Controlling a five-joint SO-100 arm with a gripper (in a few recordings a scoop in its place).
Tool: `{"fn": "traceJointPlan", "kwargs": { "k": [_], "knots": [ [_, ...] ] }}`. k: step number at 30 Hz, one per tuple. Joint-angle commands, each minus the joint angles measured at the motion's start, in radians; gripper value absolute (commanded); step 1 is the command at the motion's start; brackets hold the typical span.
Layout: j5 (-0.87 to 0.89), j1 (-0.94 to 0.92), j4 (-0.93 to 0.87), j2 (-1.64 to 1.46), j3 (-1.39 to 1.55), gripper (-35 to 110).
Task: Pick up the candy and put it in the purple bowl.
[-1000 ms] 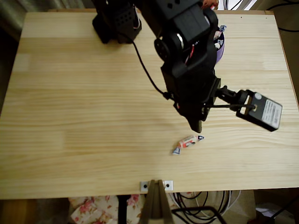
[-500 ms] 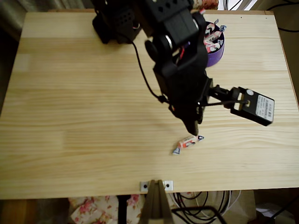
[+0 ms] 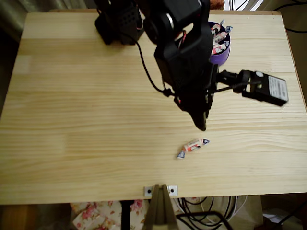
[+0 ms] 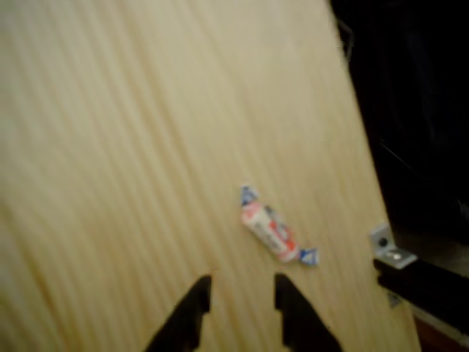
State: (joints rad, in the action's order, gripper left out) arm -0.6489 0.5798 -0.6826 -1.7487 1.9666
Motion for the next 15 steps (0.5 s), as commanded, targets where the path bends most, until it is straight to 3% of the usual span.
{"fn": "traceJointPlan", "kwargs": {
  "k": [1, 6, 10, 15],
  "knots": [
    [-0.037, 0.029, 0.055, -0.069, -0.003, 14],
    [0.017, 0.015, 0.141, -0.115, 0.055, 15],
    [0.006, -0.051, -0.052, -0.025, -0.133, 15],
    [0.114, -0.124, -0.247, 0.069, -0.325, 19]
  ]
}}
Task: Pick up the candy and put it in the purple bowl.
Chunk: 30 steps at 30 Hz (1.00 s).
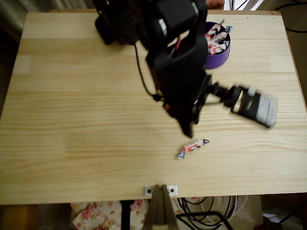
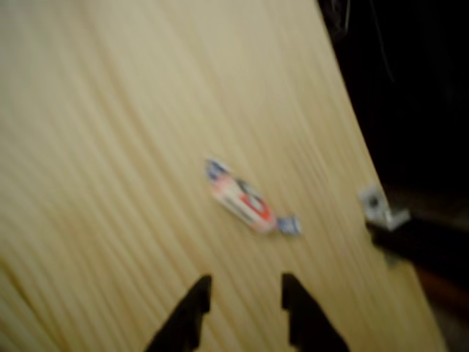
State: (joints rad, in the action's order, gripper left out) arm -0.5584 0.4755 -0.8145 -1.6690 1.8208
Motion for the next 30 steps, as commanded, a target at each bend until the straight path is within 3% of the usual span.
{"fn": "traceJointPlan", "kwargs": {
  "k": [1, 4, 16, 30],
  "knots": [
    [-0.02, -0.008, -0.115, -0.023, -0.156, 23],
    [-0.17, 0.044, -0.066, -0.089, -0.034, 26],
    [-0.603, 0.103, -0.259, 0.143, -0.238, 22],
    [-0.73, 0.101, -0.382, 0.469, -0.676, 22]
  ]
}}
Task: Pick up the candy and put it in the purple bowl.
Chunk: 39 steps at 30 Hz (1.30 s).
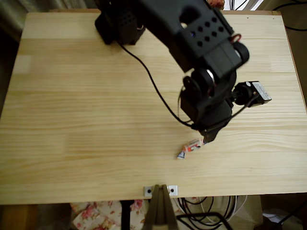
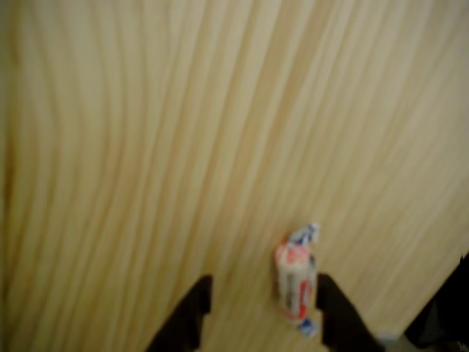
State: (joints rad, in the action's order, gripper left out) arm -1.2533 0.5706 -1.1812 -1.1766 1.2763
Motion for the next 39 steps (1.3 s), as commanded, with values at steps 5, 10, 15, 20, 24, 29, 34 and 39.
{"fn": "traceJointPlan", "kwargs": {
  "k": [5, 10, 15, 20, 24, 29, 34, 39],
  "knots": [
    [-0.049, -0.014, -0.015, 0.021, -0.166, 22],
    [-0.069, -0.049, -0.054, 0.089, -0.25, 22],
    [-0.084, -0.072, -0.109, 0.164, -0.354, 22],
    [-0.089, -0.083, -0.114, 0.186, -0.368, 22],
    [-0.084, -0.084, -0.109, 0.209, -0.383, 22],
    [-0.078, -0.089, -0.112, 0.247, -0.416, 21],
    [-0.075, -0.089, -0.118, 0.272, -0.443, 12],
    [-0.078, -0.089, -0.141, 0.304, -0.472, 7]
  ]
}}
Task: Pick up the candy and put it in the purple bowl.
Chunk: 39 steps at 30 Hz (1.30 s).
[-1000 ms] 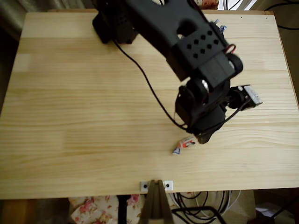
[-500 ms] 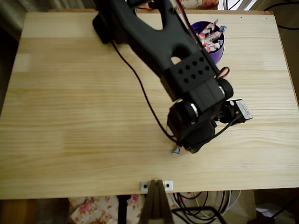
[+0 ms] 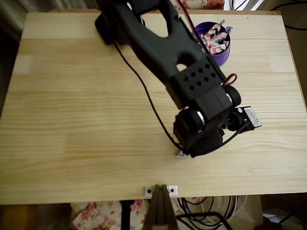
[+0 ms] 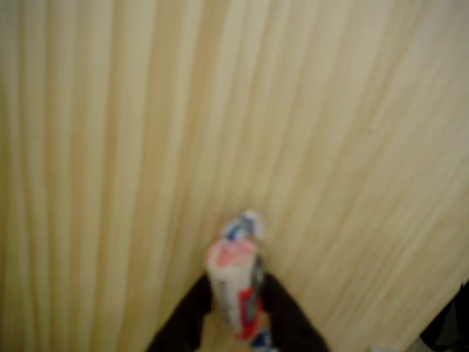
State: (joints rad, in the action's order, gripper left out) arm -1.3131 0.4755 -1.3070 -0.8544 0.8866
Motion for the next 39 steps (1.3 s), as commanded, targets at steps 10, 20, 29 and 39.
{"fn": "traceJointPlan", "kwargs": {
  "k": [10, 20, 29, 39],
  "knots": [
    [-0.005, 0.005, -0.189, 0.032, -0.232, 3],
    [0.176, 0.087, -0.354, -0.235, -0.206, 1],
    [0.341, 0.201, -0.31, -0.595, 0.121, 0],
    [0.712, 0.334, -0.074, -1.109, 0.692, 0]
  ]
}}
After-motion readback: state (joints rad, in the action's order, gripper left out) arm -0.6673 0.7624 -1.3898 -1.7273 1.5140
